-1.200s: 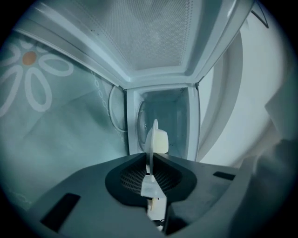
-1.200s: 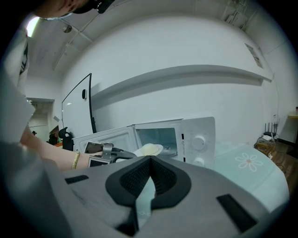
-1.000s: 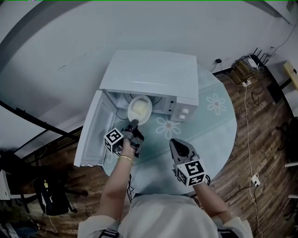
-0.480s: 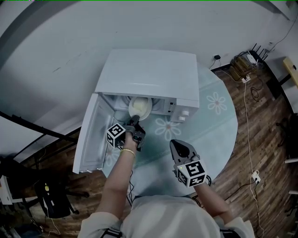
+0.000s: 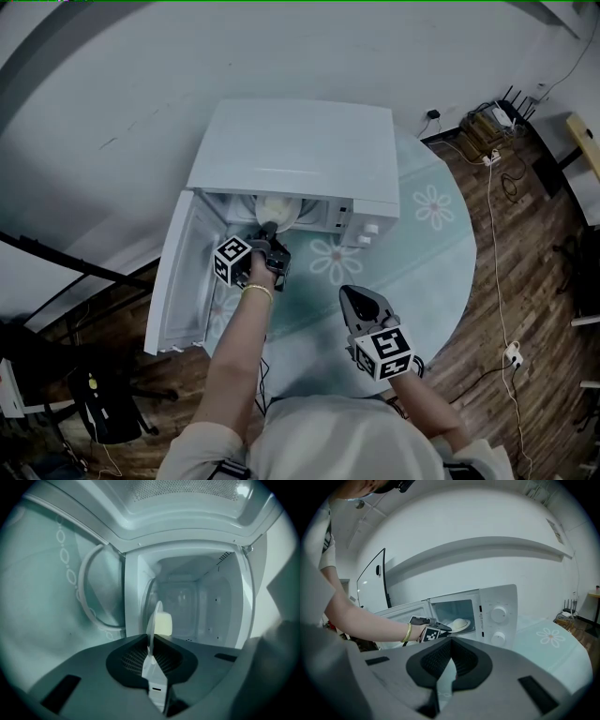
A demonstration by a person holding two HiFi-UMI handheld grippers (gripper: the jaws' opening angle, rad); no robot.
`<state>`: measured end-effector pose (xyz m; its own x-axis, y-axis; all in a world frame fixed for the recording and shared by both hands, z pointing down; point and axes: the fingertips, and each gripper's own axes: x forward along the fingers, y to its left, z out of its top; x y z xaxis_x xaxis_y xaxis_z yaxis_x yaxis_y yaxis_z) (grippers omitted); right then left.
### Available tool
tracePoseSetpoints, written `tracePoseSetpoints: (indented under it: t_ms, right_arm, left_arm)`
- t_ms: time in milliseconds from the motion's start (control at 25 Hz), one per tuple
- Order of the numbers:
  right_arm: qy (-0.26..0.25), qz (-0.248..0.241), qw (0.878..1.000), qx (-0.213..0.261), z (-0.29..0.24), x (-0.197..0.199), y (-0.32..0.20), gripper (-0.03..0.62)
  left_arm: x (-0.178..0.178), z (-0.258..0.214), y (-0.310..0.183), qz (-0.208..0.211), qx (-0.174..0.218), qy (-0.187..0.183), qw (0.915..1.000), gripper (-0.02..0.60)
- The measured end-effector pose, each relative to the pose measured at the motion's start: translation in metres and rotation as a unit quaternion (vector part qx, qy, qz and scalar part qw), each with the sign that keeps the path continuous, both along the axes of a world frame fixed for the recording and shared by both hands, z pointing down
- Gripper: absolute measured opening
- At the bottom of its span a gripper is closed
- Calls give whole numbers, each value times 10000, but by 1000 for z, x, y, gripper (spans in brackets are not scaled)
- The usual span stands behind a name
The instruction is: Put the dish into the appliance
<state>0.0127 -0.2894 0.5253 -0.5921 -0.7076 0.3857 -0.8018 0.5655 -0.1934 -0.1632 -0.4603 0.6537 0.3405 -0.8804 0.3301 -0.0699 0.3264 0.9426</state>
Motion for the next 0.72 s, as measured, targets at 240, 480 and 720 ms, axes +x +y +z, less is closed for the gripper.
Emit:
tracePoseSetpoints:
  t_ms: [240, 480, 720]
  right_arm:
    - [7, 16, 10000, -36, 4, -1, 2, 5]
    - [10, 68, 10000, -57, 6, 1, 4, 5]
    - [-22, 38, 10000, -17, 2, -5, 10, 5]
  left_arm:
    - [-3, 4, -11, -116, -34, 50, 9999, 41]
    - [-3, 0, -14, -43, 128, -160, 9998, 41]
    - [1, -14, -14, 150, 421, -275, 9986, 206]
